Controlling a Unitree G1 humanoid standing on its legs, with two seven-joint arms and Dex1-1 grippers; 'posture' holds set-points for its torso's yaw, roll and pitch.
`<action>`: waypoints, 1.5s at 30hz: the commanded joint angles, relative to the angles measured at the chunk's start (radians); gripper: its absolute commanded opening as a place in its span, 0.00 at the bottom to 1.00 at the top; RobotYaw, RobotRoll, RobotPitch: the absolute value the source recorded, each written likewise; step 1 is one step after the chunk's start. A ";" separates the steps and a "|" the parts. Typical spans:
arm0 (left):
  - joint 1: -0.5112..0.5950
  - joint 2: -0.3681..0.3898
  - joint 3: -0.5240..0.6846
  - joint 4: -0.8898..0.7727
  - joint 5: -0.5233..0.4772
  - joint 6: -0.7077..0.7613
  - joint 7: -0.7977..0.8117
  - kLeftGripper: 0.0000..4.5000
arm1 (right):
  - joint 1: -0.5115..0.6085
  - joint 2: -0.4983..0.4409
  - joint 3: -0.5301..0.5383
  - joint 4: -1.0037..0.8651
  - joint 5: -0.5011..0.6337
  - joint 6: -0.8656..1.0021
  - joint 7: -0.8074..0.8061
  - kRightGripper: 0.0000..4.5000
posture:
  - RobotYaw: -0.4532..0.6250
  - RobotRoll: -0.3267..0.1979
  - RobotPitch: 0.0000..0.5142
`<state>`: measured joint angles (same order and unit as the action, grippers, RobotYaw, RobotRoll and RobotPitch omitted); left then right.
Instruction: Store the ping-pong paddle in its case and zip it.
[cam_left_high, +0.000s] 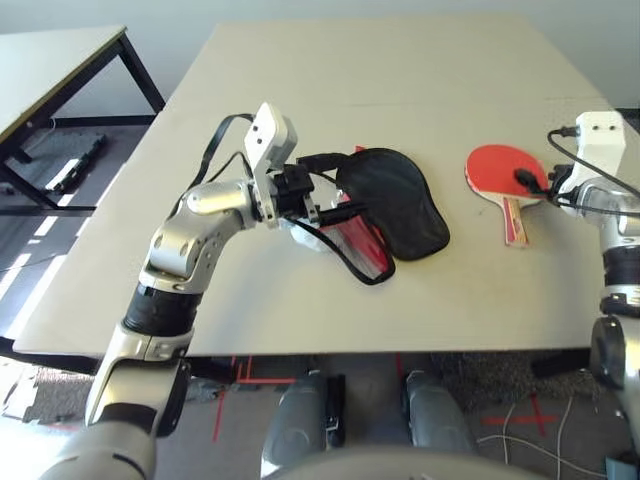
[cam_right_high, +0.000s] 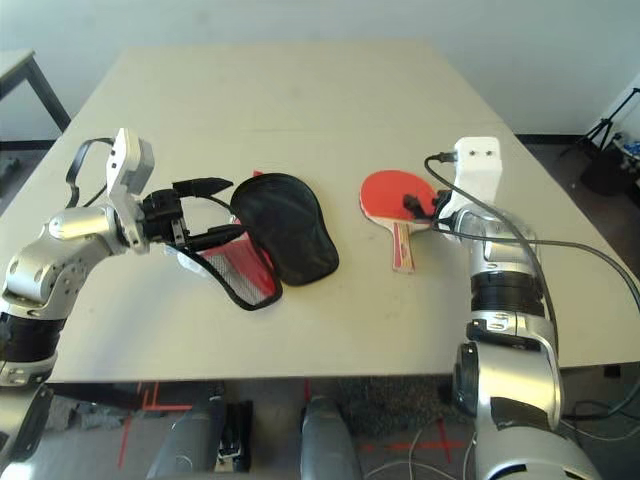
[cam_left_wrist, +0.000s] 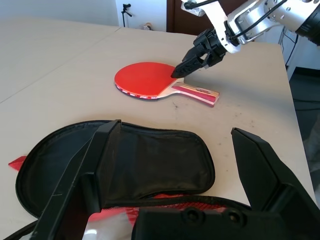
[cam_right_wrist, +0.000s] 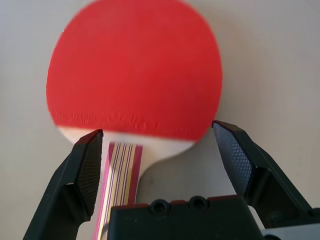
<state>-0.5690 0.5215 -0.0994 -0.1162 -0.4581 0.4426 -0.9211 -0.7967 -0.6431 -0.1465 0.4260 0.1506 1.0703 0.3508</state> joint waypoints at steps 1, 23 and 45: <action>0.008 -0.005 -0.018 0.010 0.028 -0.015 -0.008 1.00 | -0.037 -0.002 0.028 -0.027 0.003 0.138 0.000 1.00 | 0.39 0.62 0.19; 0.013 -0.020 -0.017 -0.010 0.061 -0.018 0.000 1.00 | -0.091 0.110 0.108 0.152 -0.038 0.145 -0.019 0.61 | 0.42 0.62 0.18; 0.026 -0.023 -0.019 -0.010 0.084 -0.020 -0.011 1.00 | 0.006 0.294 0.139 -0.397 -0.017 0.161 -0.077 0.25 | 0.43 0.62 0.19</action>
<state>-0.5586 0.4940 -0.1068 -0.1156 -0.3829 0.4258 -0.9296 -0.7822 -0.3753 -0.0224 0.0797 0.1241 1.1913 0.2938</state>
